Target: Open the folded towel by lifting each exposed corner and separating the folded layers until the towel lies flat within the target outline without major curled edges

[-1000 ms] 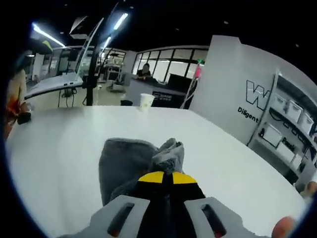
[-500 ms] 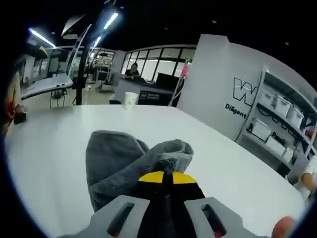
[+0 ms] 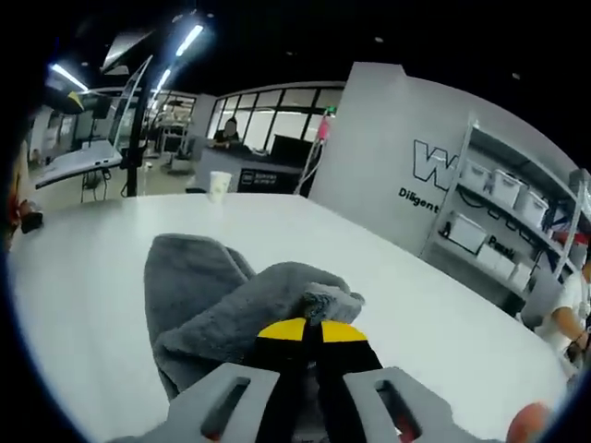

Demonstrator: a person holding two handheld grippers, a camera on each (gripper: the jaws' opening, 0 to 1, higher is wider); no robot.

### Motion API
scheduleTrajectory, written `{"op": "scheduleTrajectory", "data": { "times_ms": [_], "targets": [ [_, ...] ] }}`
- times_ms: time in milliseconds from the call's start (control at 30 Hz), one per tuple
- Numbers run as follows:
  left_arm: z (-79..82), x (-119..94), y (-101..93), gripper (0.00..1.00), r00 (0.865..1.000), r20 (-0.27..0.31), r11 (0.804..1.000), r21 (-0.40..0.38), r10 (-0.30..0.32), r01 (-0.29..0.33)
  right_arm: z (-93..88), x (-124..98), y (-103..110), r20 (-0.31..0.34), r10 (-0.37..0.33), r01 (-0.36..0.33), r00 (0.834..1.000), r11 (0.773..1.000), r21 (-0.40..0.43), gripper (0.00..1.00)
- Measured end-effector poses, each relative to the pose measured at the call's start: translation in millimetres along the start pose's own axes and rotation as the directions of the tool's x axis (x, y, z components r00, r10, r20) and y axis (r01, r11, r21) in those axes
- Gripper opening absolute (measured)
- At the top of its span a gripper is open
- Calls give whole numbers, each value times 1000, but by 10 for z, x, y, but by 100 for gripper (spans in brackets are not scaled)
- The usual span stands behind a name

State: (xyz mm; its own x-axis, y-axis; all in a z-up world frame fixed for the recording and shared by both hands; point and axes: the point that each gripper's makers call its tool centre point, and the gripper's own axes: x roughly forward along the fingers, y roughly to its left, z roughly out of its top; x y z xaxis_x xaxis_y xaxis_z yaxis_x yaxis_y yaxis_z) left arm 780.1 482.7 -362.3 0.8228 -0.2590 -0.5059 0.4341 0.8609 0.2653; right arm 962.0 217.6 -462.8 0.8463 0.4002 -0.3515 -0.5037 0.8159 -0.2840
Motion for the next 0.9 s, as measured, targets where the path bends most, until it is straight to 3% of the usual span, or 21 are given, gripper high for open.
{"op": "scheduleTrajectory", "data": {
  "times_ms": [300, 500, 900],
  "targets": [
    [74, 15, -107, 100, 1000, 8, 1000, 31, -3, 3, -80, -207, -206, 5, -36, 36, 999, 999, 18, 0],
    [85, 118, -229, 100, 1000, -24, 997, 74, -12, 14, -171, -447, -433, 9, -79, 79, 997, 996, 35, 0],
    [163, 181, -342, 100, 1000, -15, 996, 91, -26, 27, -291, -754, -761, 14, -133, 132, 991, 989, 62, 0]
  ]
}}
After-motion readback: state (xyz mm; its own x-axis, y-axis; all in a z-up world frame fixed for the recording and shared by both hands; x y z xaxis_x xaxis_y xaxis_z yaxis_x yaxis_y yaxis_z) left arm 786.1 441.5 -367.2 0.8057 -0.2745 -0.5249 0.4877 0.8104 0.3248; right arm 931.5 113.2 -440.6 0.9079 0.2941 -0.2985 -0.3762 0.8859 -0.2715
